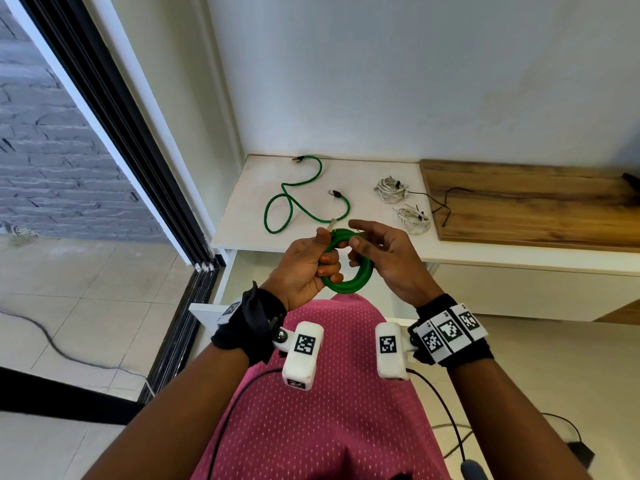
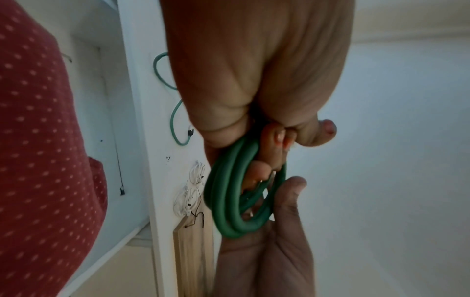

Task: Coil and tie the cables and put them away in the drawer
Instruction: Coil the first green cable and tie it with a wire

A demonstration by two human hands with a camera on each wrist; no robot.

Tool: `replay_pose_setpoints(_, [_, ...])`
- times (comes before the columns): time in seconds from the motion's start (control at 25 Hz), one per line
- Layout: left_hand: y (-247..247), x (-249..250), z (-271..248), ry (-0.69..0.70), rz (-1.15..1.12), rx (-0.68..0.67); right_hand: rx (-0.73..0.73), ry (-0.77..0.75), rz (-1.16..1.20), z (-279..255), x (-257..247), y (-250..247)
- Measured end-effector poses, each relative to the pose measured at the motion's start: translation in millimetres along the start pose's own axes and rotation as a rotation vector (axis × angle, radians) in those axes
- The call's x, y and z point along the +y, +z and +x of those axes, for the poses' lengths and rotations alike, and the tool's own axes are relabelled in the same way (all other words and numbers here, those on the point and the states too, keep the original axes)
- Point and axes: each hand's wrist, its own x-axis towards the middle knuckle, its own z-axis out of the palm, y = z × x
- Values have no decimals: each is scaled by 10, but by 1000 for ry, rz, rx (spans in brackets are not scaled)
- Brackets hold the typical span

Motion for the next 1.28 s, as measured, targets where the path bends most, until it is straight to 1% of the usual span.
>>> replay_pose_setpoints(0.08, [-16, -26, 19, 17, -72, 78, 13, 89, 69, -23, 69, 4])
replay_pose_setpoints(0.12, [-32, -27, 10, 16, -64, 102, 11, 119, 60, -37, 102, 5])
replay_pose_setpoints(0.16, [-49, -24, -10, 1, -23, 110, 19, 133, 42, -51, 128, 1])
replay_pose_setpoints(0.24, [-88, 0, -63, -55, 113, 83, 54, 127, -15, -49, 157, -19])
replay_pose_setpoints(0.28, [-118, 18, -90, -95, 162, 59, 62, 118, -70, -41, 159, -24])
replay_pose_setpoints(0.36, [-180, 58, -114, -178, 168, 11, 56, 89, -259, -19, 153, -45])
replay_pose_setpoints(0.44, [-207, 95, -117, -200, 171, 1, 36, 59, -429, -8, 129, -54])
replay_pose_setpoints(0.52, [-216, 137, -129, -161, 255, 26, 34, 35, -465, -4, 105, -55])
replay_pose_setpoints(0.6, [-231, 172, -127, -111, 251, 48, 76, -14, -455, -5, 73, -88])
replay_pose_setpoints(0.68, [-251, 220, -128, -95, 207, 15, 125, -63, -441, 2, 37, -135])
replay_pose_setpoints(0.76, [-240, 259, -134, -106, 232, -20, 120, -82, -416, 6, -3, -153])
replay_pose_setpoints(0.88, [-182, 266, -137, -79, 216, -32, 24, -56, -308, 27, -32, -161])
replay_pose_setpoints(0.92, [-175, 261, -132, -47, 192, -15, -5, -69, -364, 38, -22, -193])
replay_pose_setpoints(1.0, [-202, 266, -114, 65, 188, 52, -41, -130, -636, 56, 0, -277])
replay_pose_setpoints(1.04, [-216, 294, -118, 120, 210, 89, -42, -131, -777, 64, 0, -323])
replay_pose_setpoints(1.08, [-222, 333, -128, 158, 234, 110, -59, -90, -880, 63, -8, -370])
replay_pose_setpoints(1.12, [-210, 377, -143, 178, 262, 108, -113, -30, -946, 42, -44, -399])
replay_pose_setpoints(1.16, [-190, 419, -161, 189, 301, 94, -202, 13, -968, 27, -94, -397])
replay_pose_setpoints(1.2, [-159, 452, -179, 194, 344, 69, -273, 18, -929, 10, -157, -354])
replay_pose_setpoints(1.24, [-128, 479, -196, 193, 382, 31, -293, -20, -841, 10, -205, -268])
replay_pose_setpoints(1.28, [-87, 492, -206, 186, 398, -24, -252, -94, -758, 18, -243, -153])
